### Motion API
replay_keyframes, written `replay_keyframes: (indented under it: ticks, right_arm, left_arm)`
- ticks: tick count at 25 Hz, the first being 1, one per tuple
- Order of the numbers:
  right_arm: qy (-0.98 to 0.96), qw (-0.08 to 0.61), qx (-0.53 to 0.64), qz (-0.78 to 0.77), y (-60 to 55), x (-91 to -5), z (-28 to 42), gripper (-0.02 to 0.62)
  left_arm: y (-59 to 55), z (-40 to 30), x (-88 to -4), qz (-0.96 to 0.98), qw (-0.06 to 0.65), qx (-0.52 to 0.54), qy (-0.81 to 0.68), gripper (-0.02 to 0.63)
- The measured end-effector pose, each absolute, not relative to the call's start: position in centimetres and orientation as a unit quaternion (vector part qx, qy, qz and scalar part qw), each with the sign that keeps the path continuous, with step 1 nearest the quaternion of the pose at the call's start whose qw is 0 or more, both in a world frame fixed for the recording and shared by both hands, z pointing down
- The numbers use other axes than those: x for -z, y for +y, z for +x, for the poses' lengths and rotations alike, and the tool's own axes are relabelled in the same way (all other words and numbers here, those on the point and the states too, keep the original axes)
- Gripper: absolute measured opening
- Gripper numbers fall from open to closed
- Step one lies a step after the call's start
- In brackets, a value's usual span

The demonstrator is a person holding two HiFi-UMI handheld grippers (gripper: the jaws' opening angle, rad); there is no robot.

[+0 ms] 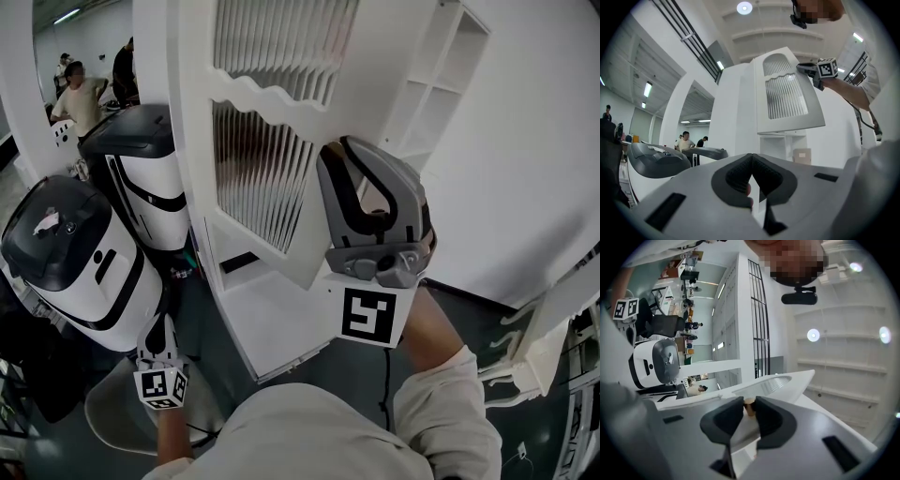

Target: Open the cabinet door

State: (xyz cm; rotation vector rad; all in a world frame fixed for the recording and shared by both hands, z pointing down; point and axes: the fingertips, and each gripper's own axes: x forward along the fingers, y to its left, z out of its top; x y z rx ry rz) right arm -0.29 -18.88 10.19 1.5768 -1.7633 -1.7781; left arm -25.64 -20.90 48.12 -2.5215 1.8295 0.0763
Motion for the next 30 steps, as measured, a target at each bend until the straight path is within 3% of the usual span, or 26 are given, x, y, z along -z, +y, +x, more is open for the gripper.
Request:
replay_keyframes:
  ticks: [14,17,21,30]
  right_arm:
    - [-0.576,0.076,0.667,0.466,-14.5,-11.2,-6.4,0.077]
    - [-0.592,0.056,0.672,0.442,-13.1,-11.6,-7.4,0.009]
    - [-0.614,0.037,0.673,0.410,-11.2,-12.2,-8.5,0.014]
    - [-0.638,0.019,0.646,0.419,-11.3,-11.8,-6.8,0.005]
  left_arm:
    - [-19.3,-25.8,-47.8,-0.805,0.017,-0.026,0.592,-0.002]
    - [-19.0,-25.9,-47.7,-0.803,0.017,-0.023,0.596,-0.002]
    - [-18.7,-25.8,-47.6,-0.799,0.016,-0.021,0.600,-0.002]
    - [-18.4,-25.4,-47.6,-0.799,0.019,-0.020,0.600,-0.002]
